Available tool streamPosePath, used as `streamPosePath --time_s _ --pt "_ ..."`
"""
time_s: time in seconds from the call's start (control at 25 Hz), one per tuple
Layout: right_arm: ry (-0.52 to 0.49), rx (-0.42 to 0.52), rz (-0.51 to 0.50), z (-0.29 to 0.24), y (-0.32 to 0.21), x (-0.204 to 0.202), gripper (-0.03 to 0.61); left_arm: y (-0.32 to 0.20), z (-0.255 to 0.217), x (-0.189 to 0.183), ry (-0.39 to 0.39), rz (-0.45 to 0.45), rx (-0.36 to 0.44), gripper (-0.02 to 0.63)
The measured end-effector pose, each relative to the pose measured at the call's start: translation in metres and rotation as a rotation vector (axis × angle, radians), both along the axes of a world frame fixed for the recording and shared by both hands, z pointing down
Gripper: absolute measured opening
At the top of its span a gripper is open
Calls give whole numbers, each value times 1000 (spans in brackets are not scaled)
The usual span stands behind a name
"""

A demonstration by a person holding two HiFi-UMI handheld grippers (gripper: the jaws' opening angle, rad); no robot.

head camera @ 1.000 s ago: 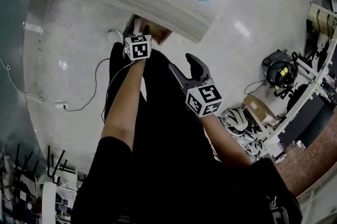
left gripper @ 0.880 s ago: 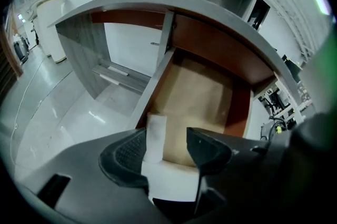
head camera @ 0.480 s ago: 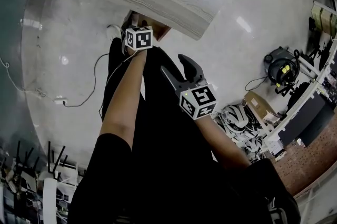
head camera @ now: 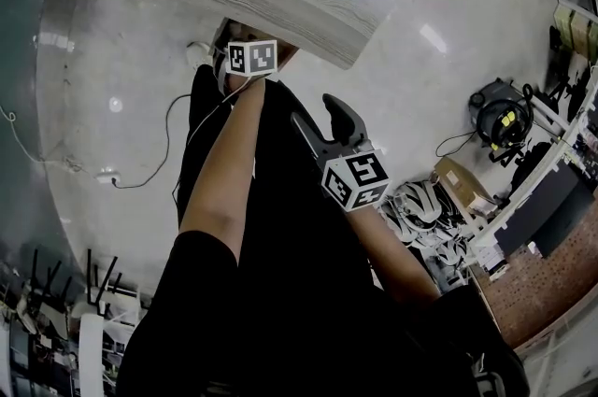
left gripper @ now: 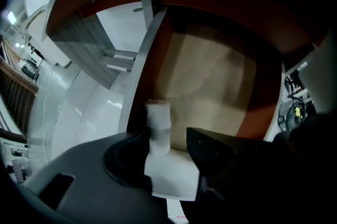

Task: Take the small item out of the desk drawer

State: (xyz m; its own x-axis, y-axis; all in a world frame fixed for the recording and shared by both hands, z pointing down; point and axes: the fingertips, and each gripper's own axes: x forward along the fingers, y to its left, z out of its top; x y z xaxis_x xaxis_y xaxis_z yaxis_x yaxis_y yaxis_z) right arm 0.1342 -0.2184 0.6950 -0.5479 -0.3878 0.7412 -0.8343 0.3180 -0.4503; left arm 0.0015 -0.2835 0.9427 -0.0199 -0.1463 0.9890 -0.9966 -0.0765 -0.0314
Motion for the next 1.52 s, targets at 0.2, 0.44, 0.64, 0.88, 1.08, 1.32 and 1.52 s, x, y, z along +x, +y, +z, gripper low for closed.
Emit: streamPosePath --time_s 0.2,0.44,0.64,0.88,1.08,1.32,1.52 --pt "-4 -3 27 1 -2 5 270 0 4 -2 -55 19 -17 201" --pt "5 -5 67 2 -1 16 270 -1 6 -9 -130 120 -3 115" --pt "6 -10 84 5 3 18 270 -2 6 -10 -130 134 22 105" --pt "2 -3 94 1 7 12 270 1 4 -9 -96 228 27 95" --pt "3 4 96 0 8 6 270 2 -3 -6 -41 265 50 89" --pt "6 23 103 -7 9 0 270 9 -16 -3 24 367 111 89" --pt "15 42 102 -13 9 -5 270 18 -31 -10 96 347 147 89"
